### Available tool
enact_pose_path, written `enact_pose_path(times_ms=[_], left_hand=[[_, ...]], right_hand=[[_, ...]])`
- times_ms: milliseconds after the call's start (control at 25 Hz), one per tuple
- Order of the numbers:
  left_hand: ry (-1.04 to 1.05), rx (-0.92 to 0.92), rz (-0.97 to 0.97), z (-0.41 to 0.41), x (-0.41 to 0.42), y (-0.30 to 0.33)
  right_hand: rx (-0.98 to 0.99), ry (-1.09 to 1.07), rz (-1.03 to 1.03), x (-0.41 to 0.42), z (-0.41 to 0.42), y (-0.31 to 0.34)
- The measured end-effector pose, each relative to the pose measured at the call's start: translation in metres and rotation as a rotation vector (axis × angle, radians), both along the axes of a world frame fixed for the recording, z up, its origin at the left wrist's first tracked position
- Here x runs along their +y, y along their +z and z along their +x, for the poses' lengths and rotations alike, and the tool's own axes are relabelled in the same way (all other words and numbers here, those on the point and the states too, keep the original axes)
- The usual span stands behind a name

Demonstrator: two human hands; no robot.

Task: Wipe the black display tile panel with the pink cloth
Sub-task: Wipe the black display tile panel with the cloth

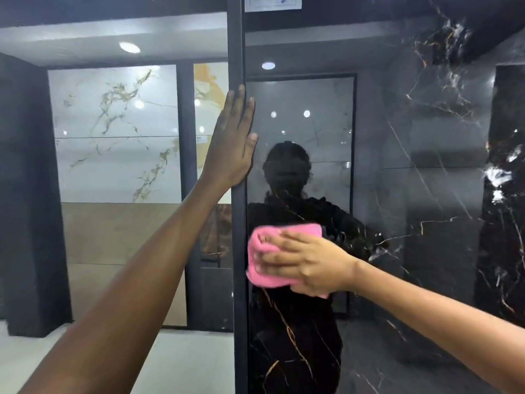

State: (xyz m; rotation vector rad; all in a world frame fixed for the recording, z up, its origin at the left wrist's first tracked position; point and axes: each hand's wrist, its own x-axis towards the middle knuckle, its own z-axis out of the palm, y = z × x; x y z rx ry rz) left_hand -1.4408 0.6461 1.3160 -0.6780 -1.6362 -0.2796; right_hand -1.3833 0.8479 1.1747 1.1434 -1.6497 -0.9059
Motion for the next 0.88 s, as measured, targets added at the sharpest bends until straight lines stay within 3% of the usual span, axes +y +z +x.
enact_pose_path(times_ms=[80,240,320,400,480,560,680,760,880], left_hand=[[0.0,-0.002,0.005,-0.001,0.001,-0.004],[-0.011,0.031,-0.025,-0.004,-0.003,-0.004],[-0.015,0.024,-0.038,-0.002,-0.005,-0.005],[0.006,-0.019,-0.02,0.002,-0.004,-0.008],[0.031,-0.042,0.018,0.005,-0.001,-0.011],[0.029,-0.035,0.026,0.005,0.001,-0.011],[0.068,-0.032,0.046,0.003,0.002,-0.013],[0.107,-0.052,0.067,0.007,0.006,-0.021],[0.181,-0.097,0.13,0.012,0.018,-0.058]], right_hand=[[0.038,0.022,0.078,0.015,-0.006,0.011],[0.068,0.03,-0.605,-0.024,-0.011,0.067],[0.072,0.034,-0.493,-0.041,-0.015,0.036],[0.015,-0.002,-0.127,-0.031,-0.01,-0.019],[-0.034,-0.033,0.158,-0.003,0.0,-0.033],[0.0,0.007,0.074,0.01,-0.005,-0.005],[0.03,0.002,-0.457,-0.005,-0.01,0.047],[0.048,0.003,-0.399,-0.025,-0.01,0.022],[-0.043,-0.007,-0.044,-0.013,0.0,-0.059]])
